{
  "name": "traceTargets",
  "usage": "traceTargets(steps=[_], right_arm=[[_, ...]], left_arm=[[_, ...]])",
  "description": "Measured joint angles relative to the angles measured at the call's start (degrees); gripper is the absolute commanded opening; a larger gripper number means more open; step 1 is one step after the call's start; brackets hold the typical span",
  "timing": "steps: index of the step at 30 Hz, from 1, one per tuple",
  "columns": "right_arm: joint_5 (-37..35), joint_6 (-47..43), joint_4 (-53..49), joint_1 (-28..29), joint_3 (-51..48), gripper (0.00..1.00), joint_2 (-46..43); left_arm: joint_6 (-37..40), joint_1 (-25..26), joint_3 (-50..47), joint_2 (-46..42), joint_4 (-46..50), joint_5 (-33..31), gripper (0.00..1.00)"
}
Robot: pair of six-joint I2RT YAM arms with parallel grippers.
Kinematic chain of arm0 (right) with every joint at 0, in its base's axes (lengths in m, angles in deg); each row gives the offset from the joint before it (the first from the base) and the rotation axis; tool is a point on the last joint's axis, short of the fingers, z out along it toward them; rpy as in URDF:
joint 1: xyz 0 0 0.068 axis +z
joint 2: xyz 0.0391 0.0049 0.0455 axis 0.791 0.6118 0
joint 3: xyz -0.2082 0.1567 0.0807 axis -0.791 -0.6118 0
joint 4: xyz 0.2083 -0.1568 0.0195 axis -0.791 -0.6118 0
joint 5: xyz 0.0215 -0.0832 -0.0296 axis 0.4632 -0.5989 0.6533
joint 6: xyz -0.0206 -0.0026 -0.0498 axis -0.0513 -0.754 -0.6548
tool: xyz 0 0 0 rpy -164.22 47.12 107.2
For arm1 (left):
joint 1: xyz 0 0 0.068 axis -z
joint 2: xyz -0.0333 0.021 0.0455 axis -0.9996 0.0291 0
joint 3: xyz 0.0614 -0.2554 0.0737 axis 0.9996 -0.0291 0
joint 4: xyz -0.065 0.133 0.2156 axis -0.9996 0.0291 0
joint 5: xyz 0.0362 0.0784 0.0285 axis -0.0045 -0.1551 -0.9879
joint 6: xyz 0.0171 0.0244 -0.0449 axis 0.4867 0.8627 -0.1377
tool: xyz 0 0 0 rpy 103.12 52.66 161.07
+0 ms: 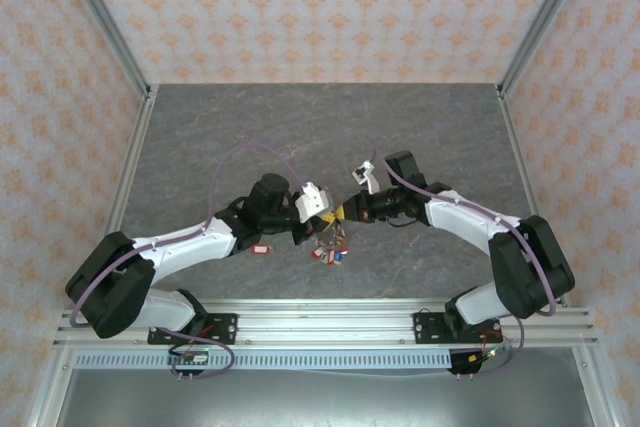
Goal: Put the keys on the keyring
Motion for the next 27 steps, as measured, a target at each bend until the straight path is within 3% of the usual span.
traceTargets(steps=[9, 12, 14, 20, 27], right_arm=[[-2.16, -0.35, -0.02, -2.36, -1.18, 0.0, -7.17], [-2.73, -1.25, -0.26, -2.36, -1.84, 0.05, -9.05], [-4.57, -2.08, -0.72, -2.36, -2.25, 0.13, -10.05], [-18.93, -3.72, -1.09, -2.36, -5.68, 0.28, -15.91], [-35.67, -3.78, -3.26, -2.36, -6.12, 0.3, -18.6]], left_arm=[[1.42, 0.17, 1.64, 0.0, 1.55, 0.07, 0.0], [1.44, 0.17, 2.45, 0.0, 2.91, -0.66, 0.0], [1.68, 0.17, 3.04, 0.0, 4.22, -0.98, 0.0], [4.5, 0.17, 7.8, 1.99, 11.82, -2.03, 0.0], [8.98, 0.57, 15.41, 6.43, 22.62, -2.91, 0.0]])
